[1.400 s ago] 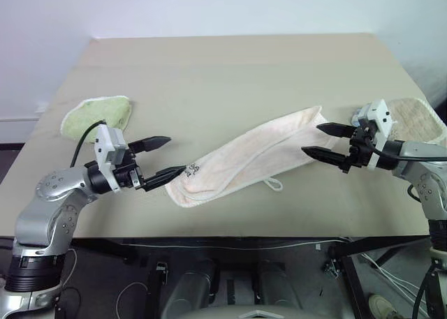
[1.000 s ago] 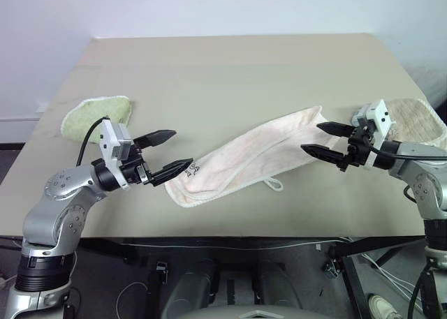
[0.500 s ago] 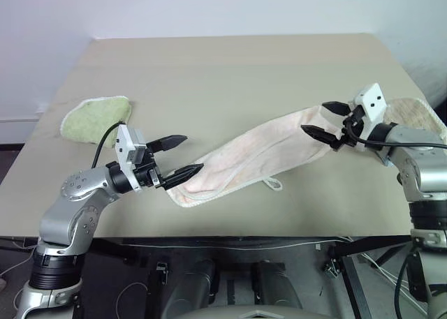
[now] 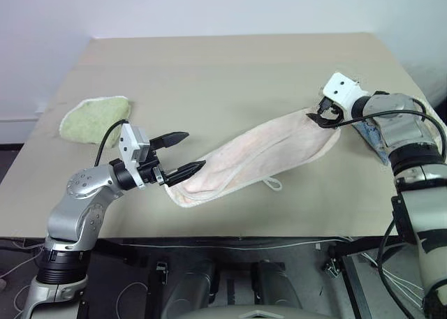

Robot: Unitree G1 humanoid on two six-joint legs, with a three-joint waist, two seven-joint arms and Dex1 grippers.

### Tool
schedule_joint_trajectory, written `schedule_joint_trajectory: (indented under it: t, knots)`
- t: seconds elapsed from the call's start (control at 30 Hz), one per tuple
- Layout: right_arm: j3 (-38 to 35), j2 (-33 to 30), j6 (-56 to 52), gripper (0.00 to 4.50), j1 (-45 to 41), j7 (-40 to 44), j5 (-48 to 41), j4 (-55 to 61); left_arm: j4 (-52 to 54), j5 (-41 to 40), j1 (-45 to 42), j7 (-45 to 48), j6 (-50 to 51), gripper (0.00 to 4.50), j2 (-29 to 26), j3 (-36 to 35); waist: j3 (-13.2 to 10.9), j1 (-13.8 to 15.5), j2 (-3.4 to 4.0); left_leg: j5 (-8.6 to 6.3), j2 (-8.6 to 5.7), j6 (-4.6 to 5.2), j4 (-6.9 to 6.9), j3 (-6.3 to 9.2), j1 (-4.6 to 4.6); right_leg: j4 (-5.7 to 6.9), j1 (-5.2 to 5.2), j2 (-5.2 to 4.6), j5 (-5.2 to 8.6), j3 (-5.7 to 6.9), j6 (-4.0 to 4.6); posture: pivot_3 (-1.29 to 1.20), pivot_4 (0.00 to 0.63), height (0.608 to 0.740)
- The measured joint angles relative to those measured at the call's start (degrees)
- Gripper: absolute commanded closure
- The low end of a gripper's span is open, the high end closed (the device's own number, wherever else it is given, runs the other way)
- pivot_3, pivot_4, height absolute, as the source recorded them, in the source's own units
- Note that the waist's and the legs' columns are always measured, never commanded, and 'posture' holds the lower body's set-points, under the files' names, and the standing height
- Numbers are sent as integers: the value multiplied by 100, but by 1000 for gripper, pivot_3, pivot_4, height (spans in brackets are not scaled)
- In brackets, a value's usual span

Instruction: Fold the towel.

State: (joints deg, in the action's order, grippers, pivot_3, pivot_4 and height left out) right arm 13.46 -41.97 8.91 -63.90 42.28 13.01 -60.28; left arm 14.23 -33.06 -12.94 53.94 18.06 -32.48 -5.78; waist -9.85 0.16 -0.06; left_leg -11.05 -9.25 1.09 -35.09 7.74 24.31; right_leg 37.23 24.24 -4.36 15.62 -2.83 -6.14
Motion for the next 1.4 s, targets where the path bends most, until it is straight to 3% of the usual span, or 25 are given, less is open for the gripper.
schedule_joint_trajectory:
  t: [0.3,1.03,1.17,1.4]
  knots:
    - [393,-37,696,12,-321,60,747,-613,2,130,140,-140,-124,0,74,4,0,-94,0,2,0,-2,-3,1,-1,11,2,2,0,-1,0,0,150,740]
    - [811,673,556,12,-702,-944,1599,-1488,236,135,210,-383,-92,0,60,-7,1,-110,1,17,0,-6,-3,0,-2,31,12,7,0,-6,2,0,150,740]
    - [420,665,-3,12,-737,-616,1270,-1586,247,132,389,-399,-93,0,27,-46,1,-117,1,18,0,-6,-3,0,-3,33,11,8,0,-7,2,0,150,740]
    - [-841,882,-2318,12,-1241,40,83,-1669,248,131,409,-397,-143,0,24,-72,1,-125,2,13,1,1,-1,0,-6,37,12,8,0,-8,4,0,150,740]
